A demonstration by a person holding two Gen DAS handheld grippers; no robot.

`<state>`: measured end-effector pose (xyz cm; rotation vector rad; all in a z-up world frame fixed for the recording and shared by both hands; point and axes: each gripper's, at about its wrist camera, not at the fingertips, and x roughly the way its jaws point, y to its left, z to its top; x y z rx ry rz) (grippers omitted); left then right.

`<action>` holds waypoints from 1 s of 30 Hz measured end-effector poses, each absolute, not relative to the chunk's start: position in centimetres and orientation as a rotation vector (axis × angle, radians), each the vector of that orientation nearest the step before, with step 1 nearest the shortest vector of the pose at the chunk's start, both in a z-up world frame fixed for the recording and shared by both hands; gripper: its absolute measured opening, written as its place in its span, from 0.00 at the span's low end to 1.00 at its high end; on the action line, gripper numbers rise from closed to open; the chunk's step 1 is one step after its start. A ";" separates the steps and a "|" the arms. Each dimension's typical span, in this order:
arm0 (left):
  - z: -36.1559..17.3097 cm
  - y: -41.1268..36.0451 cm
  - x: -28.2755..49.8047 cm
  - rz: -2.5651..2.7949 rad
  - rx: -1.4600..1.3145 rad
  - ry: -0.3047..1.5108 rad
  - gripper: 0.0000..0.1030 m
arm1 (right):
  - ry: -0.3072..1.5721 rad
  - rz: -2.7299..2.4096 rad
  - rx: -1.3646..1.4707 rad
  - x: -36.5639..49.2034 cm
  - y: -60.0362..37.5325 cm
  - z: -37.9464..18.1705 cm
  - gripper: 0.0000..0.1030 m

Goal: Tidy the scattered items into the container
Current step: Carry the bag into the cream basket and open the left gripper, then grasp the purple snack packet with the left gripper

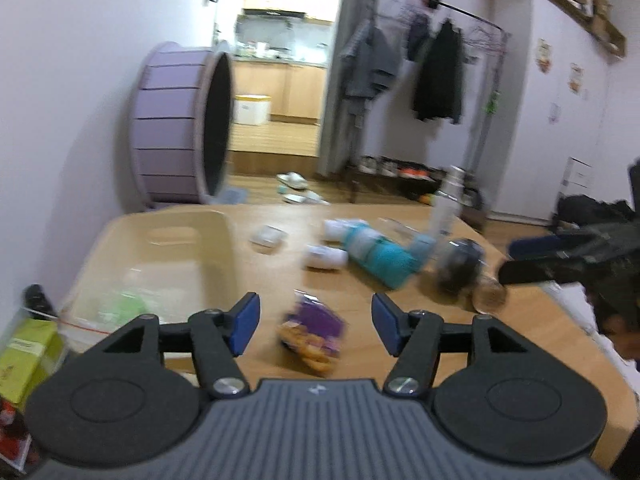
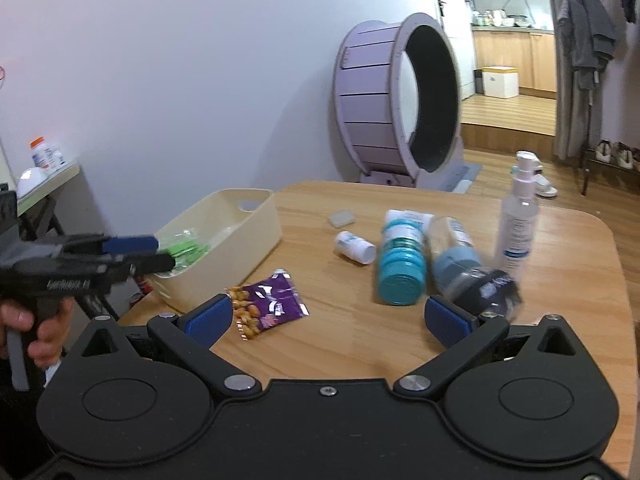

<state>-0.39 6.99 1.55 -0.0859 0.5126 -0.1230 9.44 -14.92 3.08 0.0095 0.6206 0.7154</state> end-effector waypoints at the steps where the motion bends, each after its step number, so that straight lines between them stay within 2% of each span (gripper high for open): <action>1: 1.3 6.3 -0.2 -0.136 -0.074 0.517 0.59 | 0.619 0.707 0.011 9.5 -15.2 3.1 1.00; 7: -1.3 3.1 1.6 -0.114 0.073 0.547 0.59 | 0.620 0.683 0.025 9.6 -16.7 2.9 1.00; 21: -5.0 1.1 4.1 -0.001 0.408 0.587 0.61 | 0.635 0.698 0.039 9.5 -18.0 2.5 1.00; 30: -5.6 1.0 4.8 -0.025 0.466 0.592 0.61 | 0.637 0.772 0.005 8.9 -17.3 2.4 1.00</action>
